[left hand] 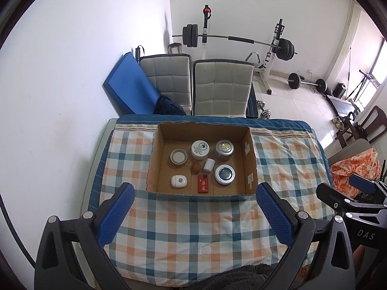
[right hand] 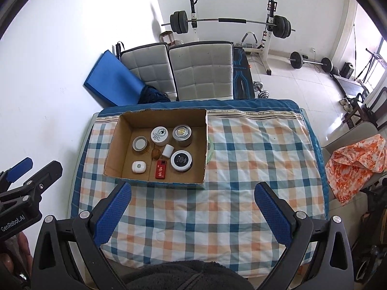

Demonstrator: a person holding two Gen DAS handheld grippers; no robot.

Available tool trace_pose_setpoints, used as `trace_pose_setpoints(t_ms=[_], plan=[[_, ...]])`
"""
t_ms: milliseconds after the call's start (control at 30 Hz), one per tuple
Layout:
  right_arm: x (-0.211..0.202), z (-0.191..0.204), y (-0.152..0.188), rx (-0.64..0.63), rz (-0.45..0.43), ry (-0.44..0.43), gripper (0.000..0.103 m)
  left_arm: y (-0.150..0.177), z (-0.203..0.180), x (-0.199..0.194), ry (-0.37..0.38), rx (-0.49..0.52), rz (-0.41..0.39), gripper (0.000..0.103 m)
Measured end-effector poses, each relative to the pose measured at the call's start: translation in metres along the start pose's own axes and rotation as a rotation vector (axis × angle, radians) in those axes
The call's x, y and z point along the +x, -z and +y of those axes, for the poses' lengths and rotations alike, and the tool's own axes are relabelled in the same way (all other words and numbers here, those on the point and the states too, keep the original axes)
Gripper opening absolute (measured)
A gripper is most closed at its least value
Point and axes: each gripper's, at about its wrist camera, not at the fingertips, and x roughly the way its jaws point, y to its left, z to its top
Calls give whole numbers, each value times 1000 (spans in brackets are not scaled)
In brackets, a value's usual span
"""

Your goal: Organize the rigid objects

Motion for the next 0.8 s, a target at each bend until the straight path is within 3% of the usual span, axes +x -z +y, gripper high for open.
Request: trace_pose_setpoints(t_ms=[800], plan=[[4,4,-2,-9,-6,29,103,6,4,3,-5,-13,15,103]])
